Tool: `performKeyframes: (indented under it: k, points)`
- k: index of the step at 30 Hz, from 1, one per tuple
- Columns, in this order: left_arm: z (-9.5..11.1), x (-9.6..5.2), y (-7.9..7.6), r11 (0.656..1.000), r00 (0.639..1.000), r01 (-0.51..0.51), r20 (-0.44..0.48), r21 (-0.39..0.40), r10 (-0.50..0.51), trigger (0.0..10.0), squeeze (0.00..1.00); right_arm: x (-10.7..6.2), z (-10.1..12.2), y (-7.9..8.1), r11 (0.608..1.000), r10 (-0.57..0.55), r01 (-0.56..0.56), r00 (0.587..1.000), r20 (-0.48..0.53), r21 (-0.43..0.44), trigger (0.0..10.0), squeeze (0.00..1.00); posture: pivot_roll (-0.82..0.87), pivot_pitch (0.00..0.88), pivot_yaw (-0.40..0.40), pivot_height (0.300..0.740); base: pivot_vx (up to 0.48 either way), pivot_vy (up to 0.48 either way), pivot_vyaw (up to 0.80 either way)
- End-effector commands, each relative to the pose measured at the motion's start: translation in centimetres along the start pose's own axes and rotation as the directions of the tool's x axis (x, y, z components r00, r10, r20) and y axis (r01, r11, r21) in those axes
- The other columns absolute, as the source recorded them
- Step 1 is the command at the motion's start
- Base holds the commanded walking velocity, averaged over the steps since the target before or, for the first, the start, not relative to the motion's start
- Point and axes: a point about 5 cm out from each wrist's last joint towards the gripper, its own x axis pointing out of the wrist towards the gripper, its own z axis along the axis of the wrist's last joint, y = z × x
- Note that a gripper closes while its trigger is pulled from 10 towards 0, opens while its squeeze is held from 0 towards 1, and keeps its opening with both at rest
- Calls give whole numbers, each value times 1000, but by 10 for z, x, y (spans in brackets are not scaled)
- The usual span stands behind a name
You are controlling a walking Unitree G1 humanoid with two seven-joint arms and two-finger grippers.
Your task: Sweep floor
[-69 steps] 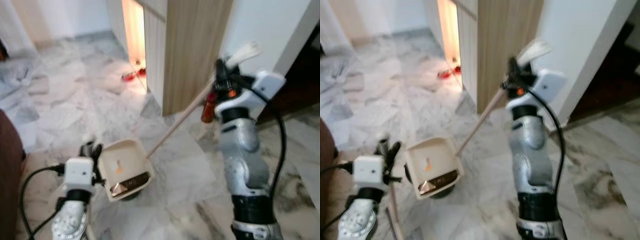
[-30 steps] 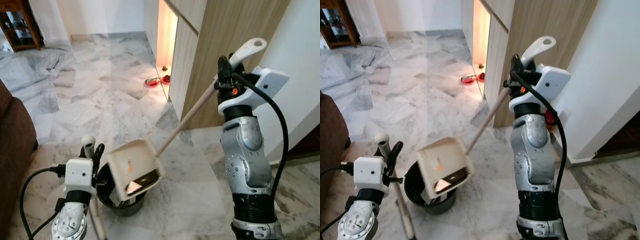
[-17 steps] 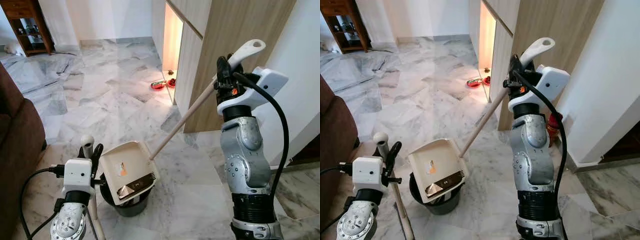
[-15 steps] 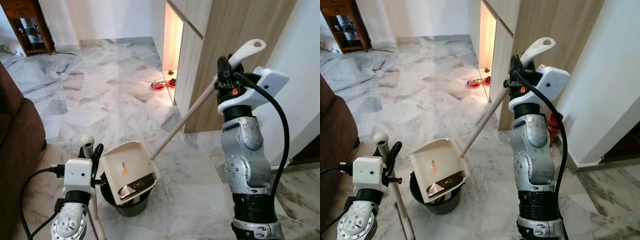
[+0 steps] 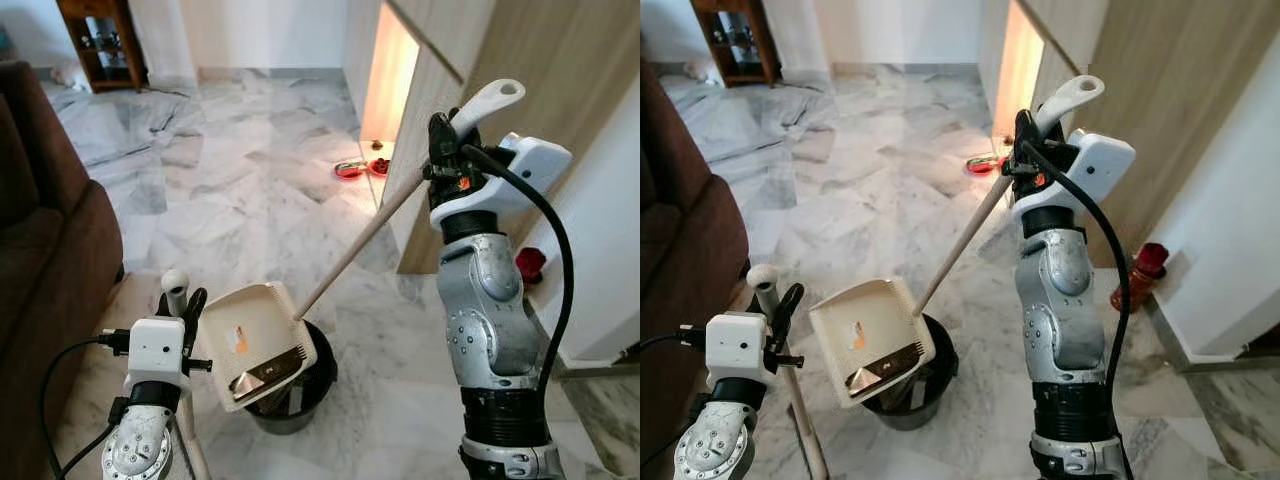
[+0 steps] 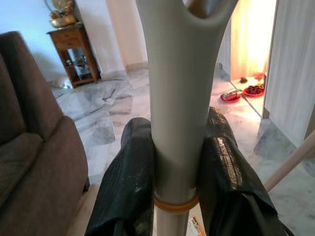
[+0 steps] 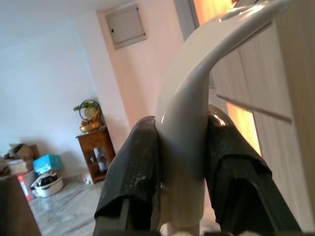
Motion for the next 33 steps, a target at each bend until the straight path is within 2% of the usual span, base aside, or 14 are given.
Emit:
performKeyframes:
  k: [1, 8, 13, 18, 24, 29, 33]
  points:
    - [9, 3, -2, 1000, 999, 8, 41, 13, -8, 10000, 0, 2, 17, -4, 1000, -12, 12, 997, 77, 5, 10000, 0, 49, 41, -23, 740, 326, 262, 0]
    - [9, 2, -2, 1000, 999, 10, 42, 13, -10, 10000, 0, 1, 16, -6, 999, -29, 28, 997, 68, 15, 10000, 0, 48, 44, -23, 740, 343, 219, 0]
    - [10, 2, -3, 1000, 999, 12, 52, 9, -13, 10000, 0, 2, 18, -6, 999, -32, 31, 997, 77, 13, 10000, 0, 49, 45, -24, 740, 0, 0, 0]
    - [11, 2, -3, 1000, 998, 14, 56, 7, -14, 10000, 0, 1, 20, 0, 999, 16, -13, 995, 99, -31, 10000, 0, 48, 46, -24, 740, 0, 0, 0]
    - [10, 2, -4, 1000, 998, 16, 56, 5, -16, 10000, 0, -1, 22, 6, 998, 52, -48, 993, 109, -42, 10000, 0, 45, 48, -24, 740, 0, 0, 0]
    - [10, 2, -4, 1000, 998, 15, 55, 5, -15, 10000, 0, -2, 22, 6, 998, 46, -42, 993, 110, -39, 10000, 0, 46, 48, -23, 740, 0, 0, 0]
    - [10, 1, -4, 1000, 998, 17, 54, 2, -17, 10000, 0, -1, 28, 2, 997, 25, -14, 989, 143, -72, 10000, 0, 43, 46, -20, 740, 0, 0, 0]
